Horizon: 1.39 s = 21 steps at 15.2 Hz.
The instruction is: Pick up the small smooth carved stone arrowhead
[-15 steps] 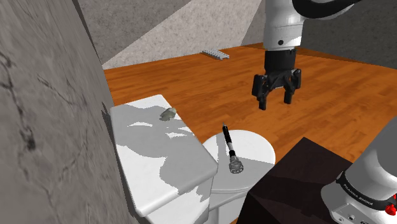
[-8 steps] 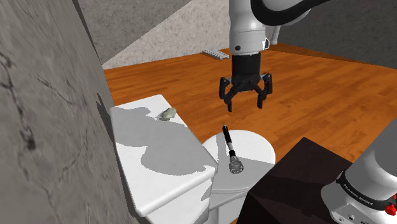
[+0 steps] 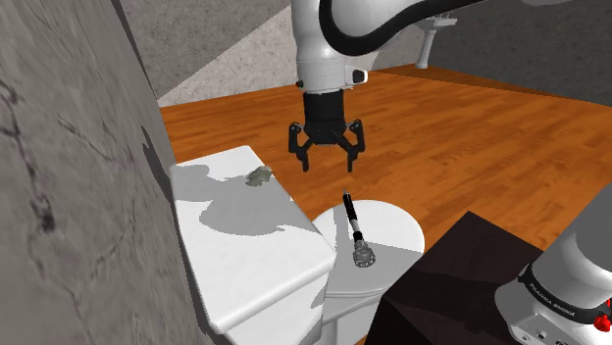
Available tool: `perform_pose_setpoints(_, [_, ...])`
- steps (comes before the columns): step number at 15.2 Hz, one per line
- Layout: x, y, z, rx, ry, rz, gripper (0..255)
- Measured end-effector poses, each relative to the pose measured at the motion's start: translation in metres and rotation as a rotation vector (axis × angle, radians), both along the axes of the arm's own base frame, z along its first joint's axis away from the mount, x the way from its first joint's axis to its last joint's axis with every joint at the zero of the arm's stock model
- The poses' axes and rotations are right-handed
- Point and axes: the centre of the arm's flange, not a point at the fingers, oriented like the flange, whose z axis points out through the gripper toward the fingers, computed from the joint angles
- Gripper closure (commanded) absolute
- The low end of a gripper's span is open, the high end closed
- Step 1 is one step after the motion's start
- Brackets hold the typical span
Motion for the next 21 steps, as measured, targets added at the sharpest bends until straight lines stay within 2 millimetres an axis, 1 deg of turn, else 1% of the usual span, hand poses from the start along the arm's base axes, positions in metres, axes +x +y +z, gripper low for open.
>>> perform_pose_setpoints(2, [0.023,0.017,-0.006,-0.018,0.0,-0.069,0])
perform_pose_setpoints(4, [0.042,0.026,-0.011,-0.038,-0.001,-0.139,0])
perform_pose_setpoints(7, [0.081,0.042,-0.023,-0.066,-0.001,-0.245,0])
perform_pose_setpoints(10, [0.117,0.051,-0.032,-0.096,-0.002,-0.351,0])
perform_pose_setpoints(12, [0.143,0.05,-0.036,-0.114,-0.002,-0.421,0])
perform_pose_setpoints(13, [0.155,0.055,-0.04,-0.123,-0.003,-0.45,0])
perform_pose_setpoints(16, [0.162,0.057,-0.055,-0.133,-0.003,-0.478,0])
perform_pose_setpoints(21, [0.163,0.058,-0.08,-0.135,-0.003,-0.482,0])
